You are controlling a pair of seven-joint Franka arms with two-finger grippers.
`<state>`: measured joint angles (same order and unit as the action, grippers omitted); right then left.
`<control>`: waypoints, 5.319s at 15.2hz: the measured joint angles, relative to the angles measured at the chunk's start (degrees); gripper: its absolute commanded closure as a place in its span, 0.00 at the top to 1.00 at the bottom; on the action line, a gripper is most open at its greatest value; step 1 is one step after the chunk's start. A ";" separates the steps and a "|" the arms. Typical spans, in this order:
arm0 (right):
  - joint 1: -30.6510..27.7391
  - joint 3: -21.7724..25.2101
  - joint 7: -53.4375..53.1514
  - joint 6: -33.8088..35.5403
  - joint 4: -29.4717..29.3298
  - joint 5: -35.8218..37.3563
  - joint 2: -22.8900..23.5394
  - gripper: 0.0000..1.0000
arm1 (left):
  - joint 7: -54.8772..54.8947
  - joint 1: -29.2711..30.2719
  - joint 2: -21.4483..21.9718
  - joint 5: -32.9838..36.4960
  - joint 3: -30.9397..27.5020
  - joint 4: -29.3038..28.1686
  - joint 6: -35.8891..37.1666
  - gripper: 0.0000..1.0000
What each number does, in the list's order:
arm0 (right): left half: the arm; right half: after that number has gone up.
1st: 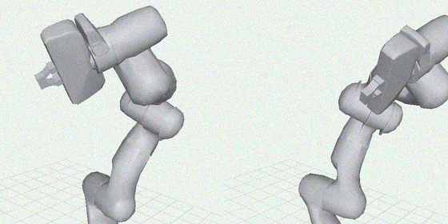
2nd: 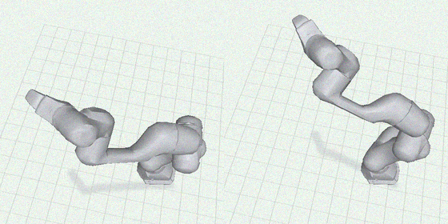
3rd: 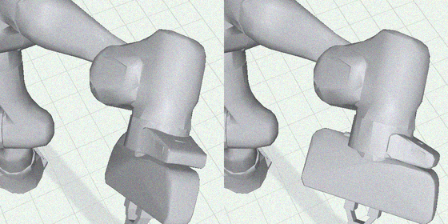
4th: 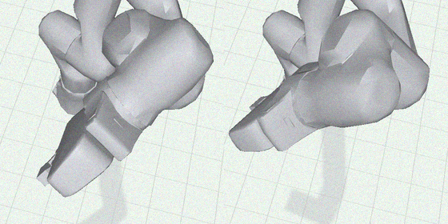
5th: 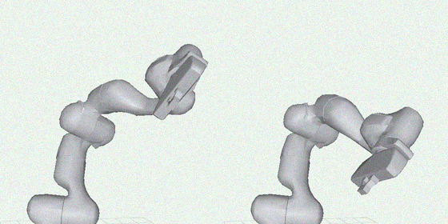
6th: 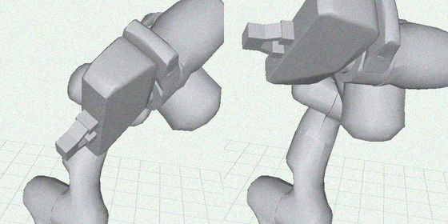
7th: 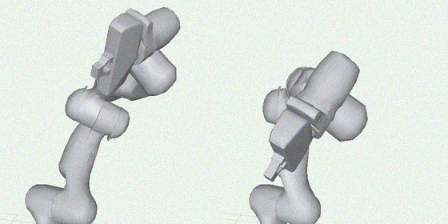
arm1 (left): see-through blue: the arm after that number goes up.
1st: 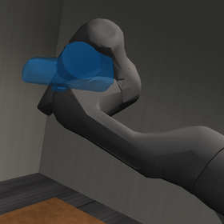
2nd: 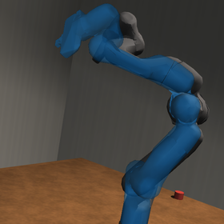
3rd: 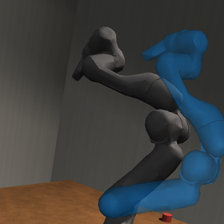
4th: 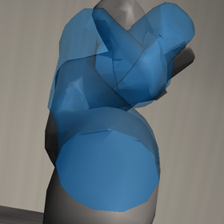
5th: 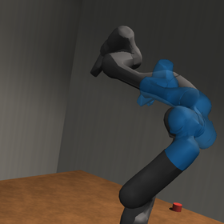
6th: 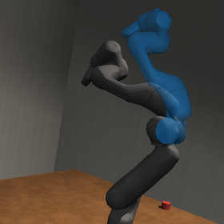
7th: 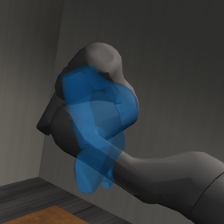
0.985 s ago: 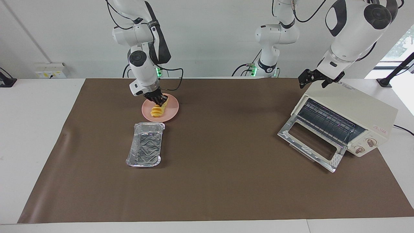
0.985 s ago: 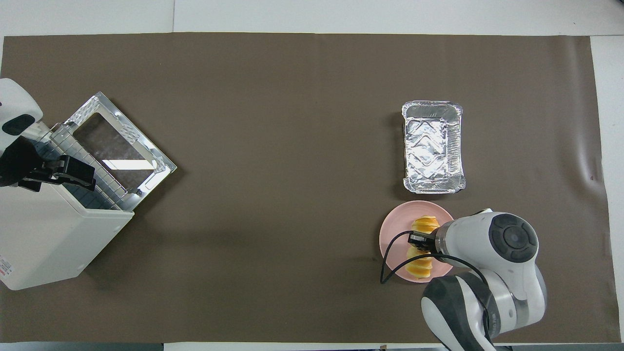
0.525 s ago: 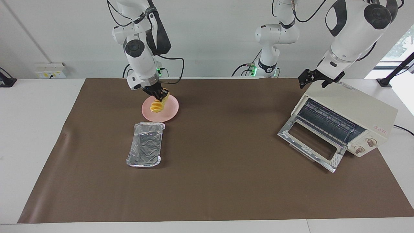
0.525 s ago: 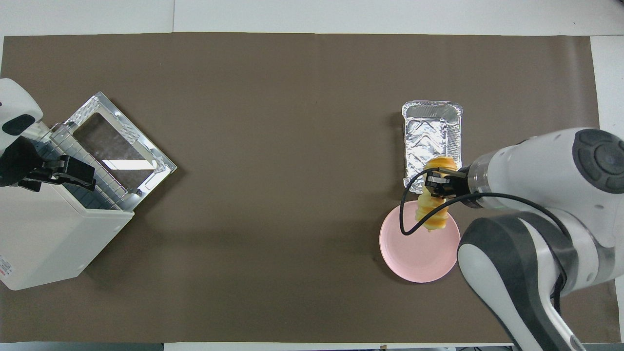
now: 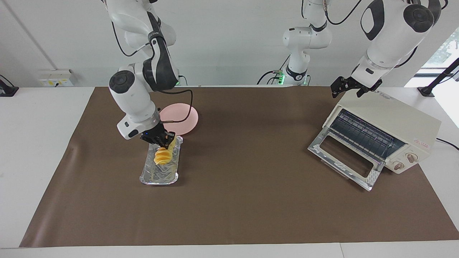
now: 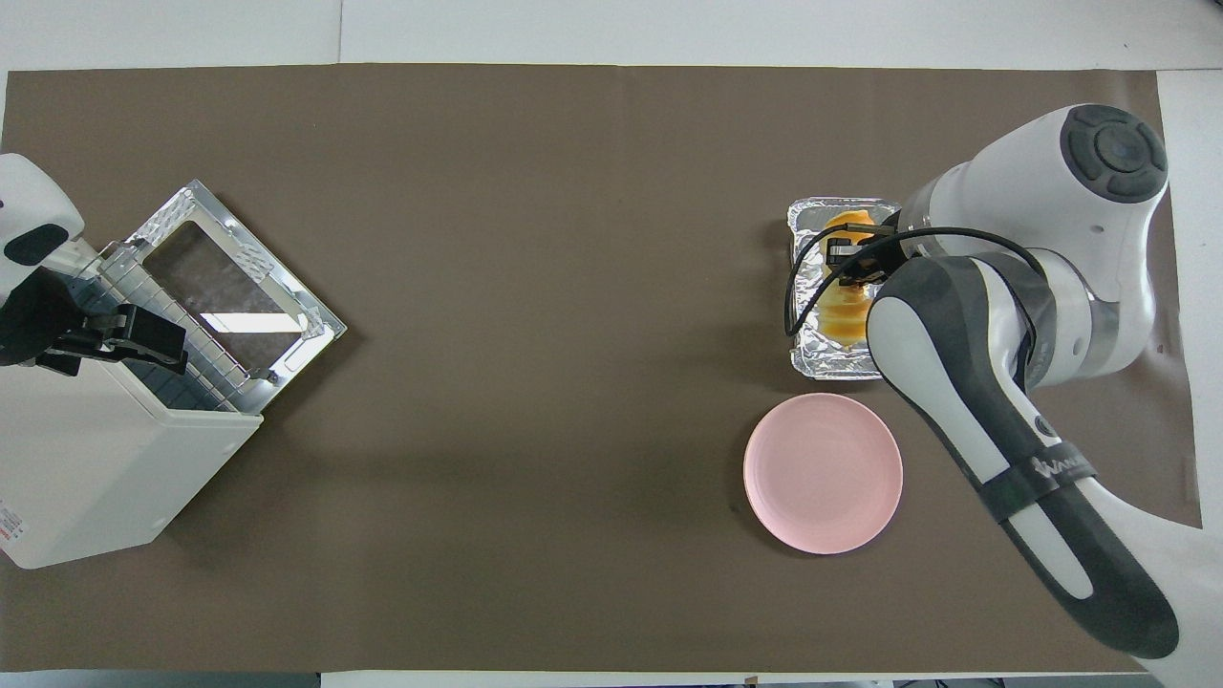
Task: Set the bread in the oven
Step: 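Lift the bread with the right gripper and carry it over the foil tray, then lower the bread into the foil tray and open the right gripper, then grasp the foil tray rim with the right gripper and slide it toward the oven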
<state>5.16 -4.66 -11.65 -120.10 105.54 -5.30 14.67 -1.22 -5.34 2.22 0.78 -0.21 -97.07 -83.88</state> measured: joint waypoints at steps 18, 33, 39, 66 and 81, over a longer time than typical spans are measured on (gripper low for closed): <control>-1.68 -0.35 6.40 -8.04 6.73 -0.11 1.87 0.00 | 0.00 0.00 0.00 0.00 0.00 0.00 0.00 1.00; -4.83 0.17 6.42 -7.41 6.60 0.00 1.71 1.00 | 0.00 0.00 0.00 0.00 0.00 0.00 0.00 1.00; -6.32 0.22 6.43 -5.78 5.70 0.00 1.47 1.00 | 0.00 0.00 0.00 0.00 0.00 0.00 0.00 1.00; 16.29 -1.05 -14.08 -6.64 -8.54 -3.11 6.48 0.00 | 0.00 0.00 0.00 0.00 0.00 0.00 0.00 1.00; 21.46 -0.34 -20.90 -2.69 -22.13 1.29 20.81 1.00 | 0.00 0.00 0.00 0.00 0.00 0.00 0.00 1.00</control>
<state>26.63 -5.00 -32.55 -122.79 83.41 -4.01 35.48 -1.22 -5.35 2.22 0.78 -0.21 -97.07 -83.88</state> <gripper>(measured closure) 0.537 0.000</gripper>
